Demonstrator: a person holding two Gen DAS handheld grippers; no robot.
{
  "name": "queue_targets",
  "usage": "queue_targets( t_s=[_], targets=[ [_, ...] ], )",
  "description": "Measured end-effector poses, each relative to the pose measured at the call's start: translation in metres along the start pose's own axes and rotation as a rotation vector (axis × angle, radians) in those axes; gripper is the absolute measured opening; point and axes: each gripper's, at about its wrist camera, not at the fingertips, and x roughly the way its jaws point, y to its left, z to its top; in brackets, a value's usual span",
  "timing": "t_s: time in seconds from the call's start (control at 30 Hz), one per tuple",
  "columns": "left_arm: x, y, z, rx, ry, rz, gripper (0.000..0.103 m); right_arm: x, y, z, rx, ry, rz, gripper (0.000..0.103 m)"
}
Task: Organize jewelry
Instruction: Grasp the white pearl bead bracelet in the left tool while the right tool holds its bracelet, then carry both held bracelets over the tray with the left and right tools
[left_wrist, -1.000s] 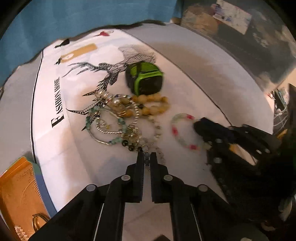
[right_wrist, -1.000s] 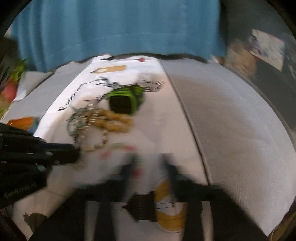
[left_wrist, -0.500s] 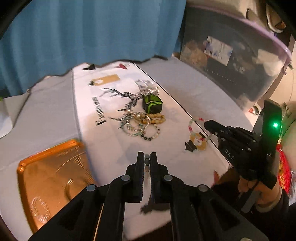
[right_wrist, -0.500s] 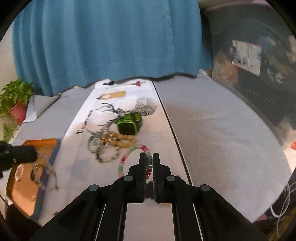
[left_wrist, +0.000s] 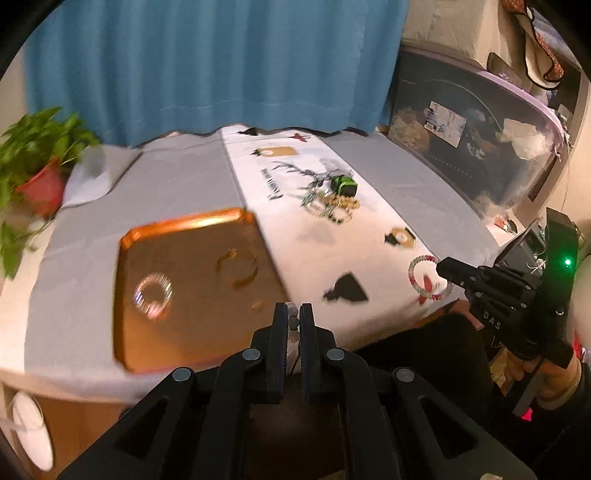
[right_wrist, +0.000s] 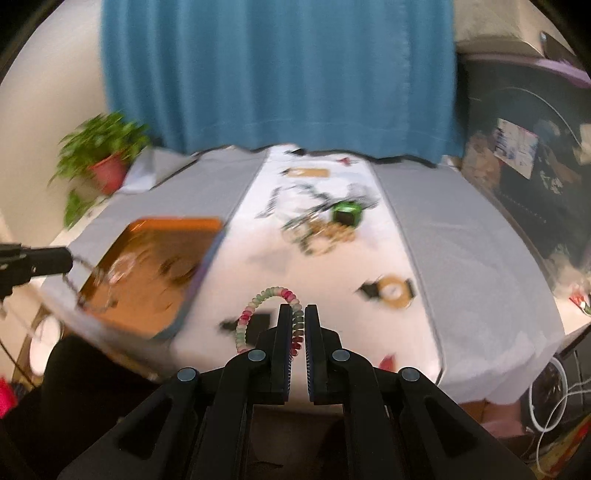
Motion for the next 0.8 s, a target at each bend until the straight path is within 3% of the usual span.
queue_targets(
  t_s=[0.3, 0.57, 0.8],
  targets=[
    [-0.054, 0.009, -0.065, -0.036, -0.044, -0.008, 0.004, -0.045, 0.076, -0.05, -0.124, 0.042, 0.077, 0.007],
    [-0.073, 0.005, -0.077, -0.026, -0.092, -0.023, 0.004, -0.06, 0.111, -0.07, -0.197, 0.065, 0.109, 0.007],
    [-0.07, 0.002, -0.085, -0.031, -0.081, -0.049, 0.004, -0.06, 0.12, -0.075, -0.222, 0.09, 0.103, 0.007]
  ],
)
